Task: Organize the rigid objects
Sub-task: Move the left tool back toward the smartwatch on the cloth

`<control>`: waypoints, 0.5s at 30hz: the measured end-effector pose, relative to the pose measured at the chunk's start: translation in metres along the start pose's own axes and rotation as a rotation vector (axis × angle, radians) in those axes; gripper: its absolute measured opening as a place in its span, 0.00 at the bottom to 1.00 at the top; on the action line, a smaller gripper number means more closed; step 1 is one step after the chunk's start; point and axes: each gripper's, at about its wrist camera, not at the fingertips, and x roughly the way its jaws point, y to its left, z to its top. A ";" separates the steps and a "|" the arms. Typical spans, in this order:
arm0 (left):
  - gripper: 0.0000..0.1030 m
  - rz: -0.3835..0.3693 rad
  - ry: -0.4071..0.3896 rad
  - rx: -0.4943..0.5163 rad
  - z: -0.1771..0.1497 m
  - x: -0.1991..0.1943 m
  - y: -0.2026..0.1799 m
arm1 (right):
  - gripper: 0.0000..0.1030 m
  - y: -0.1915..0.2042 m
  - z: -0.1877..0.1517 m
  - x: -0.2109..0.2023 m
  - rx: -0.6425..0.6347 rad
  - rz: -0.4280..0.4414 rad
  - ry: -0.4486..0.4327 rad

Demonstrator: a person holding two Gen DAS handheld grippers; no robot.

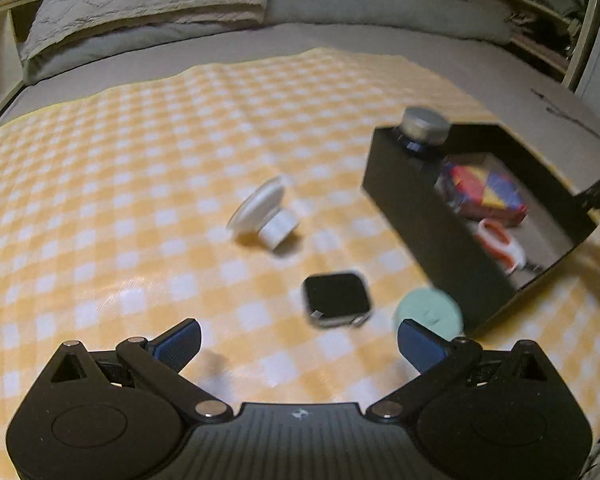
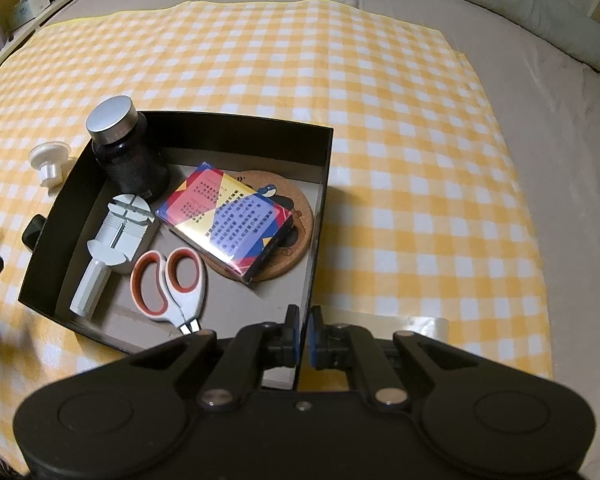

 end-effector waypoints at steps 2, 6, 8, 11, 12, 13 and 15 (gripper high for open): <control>1.00 0.020 0.009 0.008 -0.008 0.003 0.005 | 0.05 0.001 0.000 0.001 -0.002 -0.004 0.001; 1.00 0.046 0.020 -0.014 -0.018 0.009 0.012 | 0.05 0.003 0.000 0.002 -0.008 -0.014 0.003; 1.00 0.040 0.013 -0.040 -0.019 0.011 0.013 | 0.05 0.003 0.000 0.002 -0.010 -0.018 0.004; 1.00 0.053 0.004 -0.115 -0.021 0.016 0.011 | 0.05 0.003 0.001 0.004 -0.014 -0.020 0.006; 1.00 0.061 0.012 -0.130 -0.022 0.020 0.010 | 0.05 0.003 0.001 0.004 -0.015 -0.021 0.006; 0.99 0.073 0.015 -0.137 -0.021 0.023 0.006 | 0.05 0.003 0.001 0.004 -0.016 -0.021 0.007; 0.99 0.111 -0.002 -0.118 -0.021 0.027 -0.002 | 0.05 0.003 0.001 0.004 -0.019 -0.021 0.008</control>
